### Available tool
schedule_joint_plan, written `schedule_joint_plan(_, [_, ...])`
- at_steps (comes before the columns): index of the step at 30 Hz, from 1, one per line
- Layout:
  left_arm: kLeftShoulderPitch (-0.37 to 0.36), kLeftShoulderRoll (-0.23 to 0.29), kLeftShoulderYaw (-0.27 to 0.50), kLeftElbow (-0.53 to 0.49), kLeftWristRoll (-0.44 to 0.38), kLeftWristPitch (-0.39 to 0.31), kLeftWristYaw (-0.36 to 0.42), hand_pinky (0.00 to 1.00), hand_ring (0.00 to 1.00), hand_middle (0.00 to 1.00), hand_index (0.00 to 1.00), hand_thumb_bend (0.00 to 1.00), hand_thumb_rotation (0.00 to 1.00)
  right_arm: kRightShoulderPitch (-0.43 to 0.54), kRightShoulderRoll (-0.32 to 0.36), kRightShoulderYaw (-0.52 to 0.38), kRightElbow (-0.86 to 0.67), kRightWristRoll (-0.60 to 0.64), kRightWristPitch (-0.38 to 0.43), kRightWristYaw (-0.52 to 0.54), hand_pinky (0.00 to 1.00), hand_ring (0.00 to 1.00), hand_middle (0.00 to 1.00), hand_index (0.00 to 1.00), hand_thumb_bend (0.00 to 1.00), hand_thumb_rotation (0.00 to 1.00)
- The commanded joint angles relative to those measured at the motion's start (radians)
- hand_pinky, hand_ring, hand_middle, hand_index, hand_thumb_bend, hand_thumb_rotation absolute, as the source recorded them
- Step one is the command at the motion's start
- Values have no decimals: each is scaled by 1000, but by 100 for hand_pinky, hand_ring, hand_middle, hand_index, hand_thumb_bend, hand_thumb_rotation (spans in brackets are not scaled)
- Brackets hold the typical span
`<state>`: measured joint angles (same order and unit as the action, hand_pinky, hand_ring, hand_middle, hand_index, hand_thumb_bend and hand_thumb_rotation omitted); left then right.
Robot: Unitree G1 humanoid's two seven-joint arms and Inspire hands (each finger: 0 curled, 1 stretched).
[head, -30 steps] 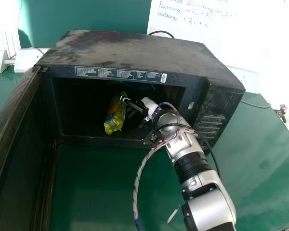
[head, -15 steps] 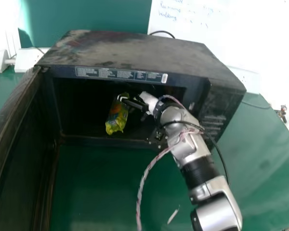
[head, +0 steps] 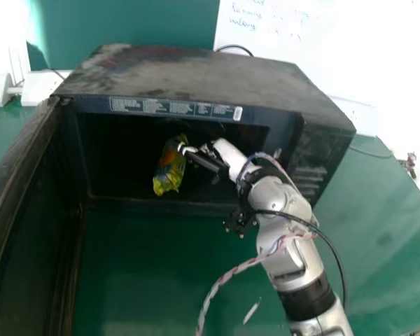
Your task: Put biscuit inside oven
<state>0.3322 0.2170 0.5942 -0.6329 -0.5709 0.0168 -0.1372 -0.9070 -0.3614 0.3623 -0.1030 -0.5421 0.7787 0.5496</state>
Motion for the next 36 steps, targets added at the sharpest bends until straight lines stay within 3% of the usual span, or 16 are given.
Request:
schedule_joint_plan(1, [3,8,7,7,-4,1,-1,100,100,98,82,100,99,32,-20,7,-56,-13,4,7,39,53,60,63,92,39])
schedule_joint_plan(6, [4,7,9,9,-3,-3,-3,100,100,98,83,100,100,100,-17,7,-147,-43,0,-31,36,49,59,69,91,39])
schedule_joint_plan(10, [5,10,11,12,-2,-6,-8,100,100,98,83,100,100,133,-22,19,-191,-66,-1,-32,43,57,65,75,93,43])
schedule_joint_plan(13, [4,10,11,9,-2,-1,-5,100,100,98,83,100,100,170,-3,8,-216,-60,-3,-49,59,74,78,77,95,36])
schedule_joint_plan(15, [3,10,11,9,-4,0,-5,100,100,98,83,100,100,198,10,-1,-237,-56,-4,-65,60,77,82,79,96,33])
schedule_joint_plan(17, [3,9,10,9,-3,0,-5,100,100,98,83,100,100,228,19,-14,-259,-49,-19,-84,45,64,71,79,97,30])
schedule_joint_plan(19, [2,9,10,10,-3,-1,-5,100,100,98,83,100,100,254,18,-21,-280,-48,-31,-92,40,58,66,79,97,30])
schedule_joint_plan(23, [3,10,10,13,1,-6,-10,100,100,98,83,100,100,297,-3,-33,-314,-47,-69,-86,47,65,72,79,96,31])
schedule_joint_plan(25, [3,9,10,13,1,-5,-8,100,100,98,83,100,100,317,-12,-39,-333,-45,-78,-76,44,63,71,80,96,33])
schedule_joint_plan(26, [2,9,11,14,-1,-4,-7,100,100,98,82,100,100,327,-13,-44,-344,-41,-80,-72,38,56,67,80,95,32])
schedule_joint_plan(28, [2,10,12,15,-4,-2,-7,100,100,98,82,100,100,348,-18,-52,-364,-39,-90,-72,38,58,68,80,96,32])
schedule_joint_plan(33, [-1,14,13,18,-3,-3,-10,100,100,98,83,100,100,389,-38,-77,-398,-26,-125,-72,61,74,80,80,96,31])
schedule_joint_plan(36, [-3,14,13,20,-4,-1,-7,100,100,98,83,100,100,417,-57,-95,-422,-16,-153,-65,65,76,81,80,96,30])
